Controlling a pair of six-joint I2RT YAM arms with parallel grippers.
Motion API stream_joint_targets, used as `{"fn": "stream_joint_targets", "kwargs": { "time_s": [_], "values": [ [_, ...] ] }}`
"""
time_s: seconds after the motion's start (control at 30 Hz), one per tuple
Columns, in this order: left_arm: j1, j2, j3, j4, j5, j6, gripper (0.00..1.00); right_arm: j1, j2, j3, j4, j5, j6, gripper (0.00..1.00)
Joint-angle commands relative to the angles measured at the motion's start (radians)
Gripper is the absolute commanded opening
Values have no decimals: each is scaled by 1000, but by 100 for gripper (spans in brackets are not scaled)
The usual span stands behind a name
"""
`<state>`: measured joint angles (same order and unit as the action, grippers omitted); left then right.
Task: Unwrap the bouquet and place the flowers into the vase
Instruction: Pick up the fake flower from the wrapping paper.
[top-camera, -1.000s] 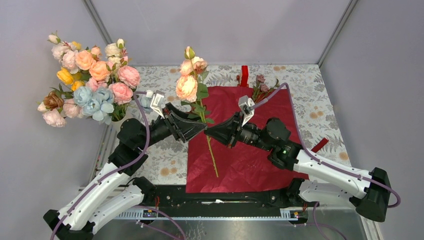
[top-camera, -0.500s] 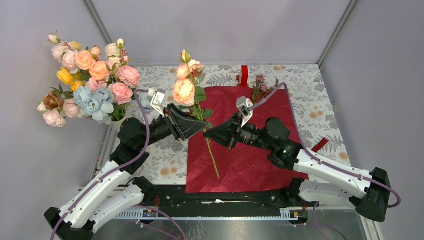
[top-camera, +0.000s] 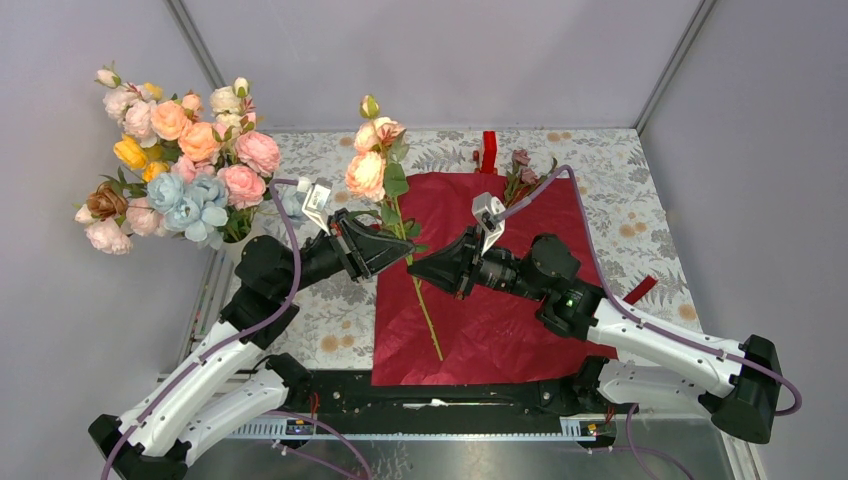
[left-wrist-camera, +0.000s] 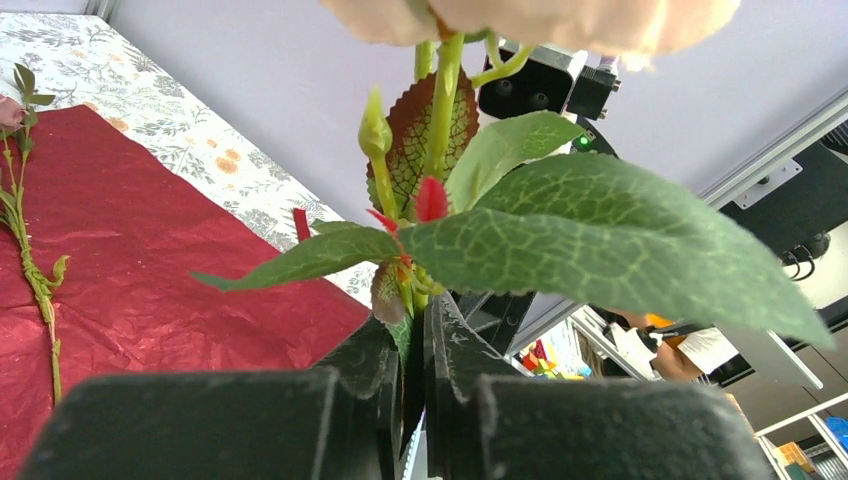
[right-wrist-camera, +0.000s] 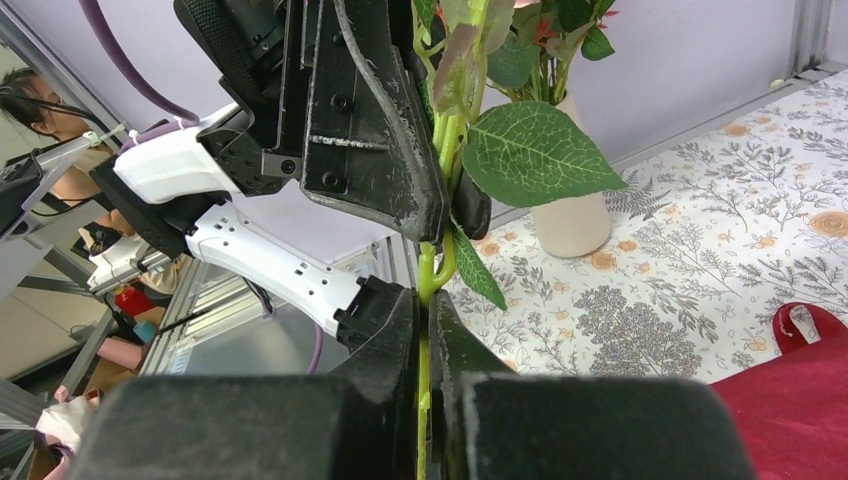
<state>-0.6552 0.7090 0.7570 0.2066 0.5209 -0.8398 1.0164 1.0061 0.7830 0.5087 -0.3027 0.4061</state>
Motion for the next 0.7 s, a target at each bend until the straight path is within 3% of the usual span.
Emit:
{"fn": "stream_joint_targets", "kwargs": {
  "time_s": [0.0,0.03,0.1,0.3,0.43,0.57,0.67],
  "values": [
    [-4,-8,6,71,21,-5,0,8,-10,34,23,34,-15,0],
    [-4,-8,5,70,22,4,0,8,-15,31,21,45,-16,0],
    [-4,-10,14,51,22,49,0,8,-27,22,20,70,-15,10],
    [-4,-23,128,-218,-21,358,0,8,-87,-11,-16,157,-29,54],
    [-4,-40,202,-424,-149,608,0,8,-132,-47,-53,258,-44,75],
    [5,-37,242,-560,-341,771,0,8,-176,-63,-143,449,-73,80],
    [56,-46,245,-579,-402,829,0,8,-216,-86,-196,596,-97,87]
  ]
}}
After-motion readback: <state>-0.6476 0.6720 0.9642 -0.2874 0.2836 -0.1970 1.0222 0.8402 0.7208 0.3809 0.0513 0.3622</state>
